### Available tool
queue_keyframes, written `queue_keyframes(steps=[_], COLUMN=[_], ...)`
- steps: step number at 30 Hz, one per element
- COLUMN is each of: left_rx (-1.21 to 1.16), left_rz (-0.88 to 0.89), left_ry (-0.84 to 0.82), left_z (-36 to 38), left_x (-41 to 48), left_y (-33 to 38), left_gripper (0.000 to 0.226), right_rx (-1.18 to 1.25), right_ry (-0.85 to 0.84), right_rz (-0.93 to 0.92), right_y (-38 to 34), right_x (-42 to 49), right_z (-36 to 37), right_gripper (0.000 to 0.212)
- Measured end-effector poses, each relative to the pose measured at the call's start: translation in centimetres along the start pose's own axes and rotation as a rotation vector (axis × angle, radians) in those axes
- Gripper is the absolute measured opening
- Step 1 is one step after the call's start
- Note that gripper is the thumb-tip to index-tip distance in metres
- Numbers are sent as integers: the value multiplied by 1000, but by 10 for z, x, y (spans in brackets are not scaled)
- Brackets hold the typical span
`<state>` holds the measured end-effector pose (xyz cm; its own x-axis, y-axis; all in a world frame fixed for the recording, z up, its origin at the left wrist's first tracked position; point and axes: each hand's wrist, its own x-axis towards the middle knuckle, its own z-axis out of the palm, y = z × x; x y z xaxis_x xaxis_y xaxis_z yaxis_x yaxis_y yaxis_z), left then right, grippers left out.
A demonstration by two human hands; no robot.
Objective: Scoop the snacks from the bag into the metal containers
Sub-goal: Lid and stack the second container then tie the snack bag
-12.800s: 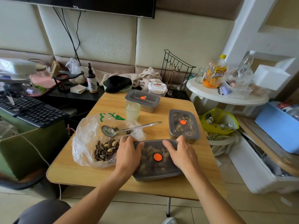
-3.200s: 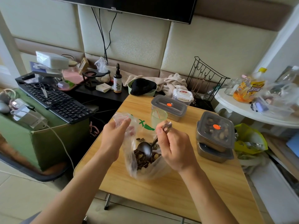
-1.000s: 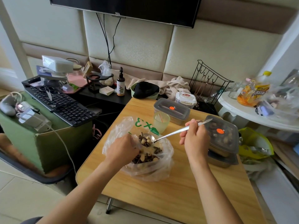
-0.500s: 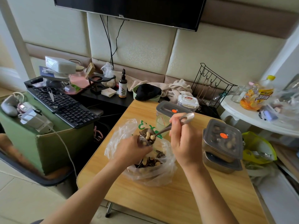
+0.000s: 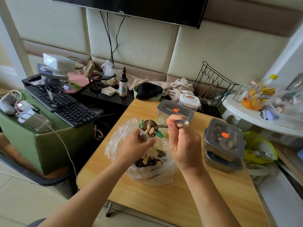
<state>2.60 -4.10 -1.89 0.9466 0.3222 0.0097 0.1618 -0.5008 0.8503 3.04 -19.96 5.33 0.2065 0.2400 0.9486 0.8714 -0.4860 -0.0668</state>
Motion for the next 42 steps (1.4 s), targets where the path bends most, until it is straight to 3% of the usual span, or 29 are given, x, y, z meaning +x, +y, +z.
queue_keyframes(steps=[6, 11, 23, 35, 42], left_rx=[-72, -68, -87, -110, -109], left_rz=[7, 5, 32, 49, 51], left_ry=[-31, -28, -1, 6, -11], left_z=[7, 11, 10, 5, 2], left_x=[5, 6, 6, -1, -5], left_y=[-5, -7, -5, -1, 3], left_gripper=[40, 40, 37, 40, 37], right_rx=[17, 32, 24, 38, 44], right_ry=[-38, -26, 18, -55, -48], right_rz=[43, -9, -16, -28, 29], right_y=[0, -4, 2, 2, 2], right_x=[-1, 0, 0, -2, -4], right_z=[-3, -5, -10, -13, -13], right_gripper=[34, 16, 18, 19, 32])
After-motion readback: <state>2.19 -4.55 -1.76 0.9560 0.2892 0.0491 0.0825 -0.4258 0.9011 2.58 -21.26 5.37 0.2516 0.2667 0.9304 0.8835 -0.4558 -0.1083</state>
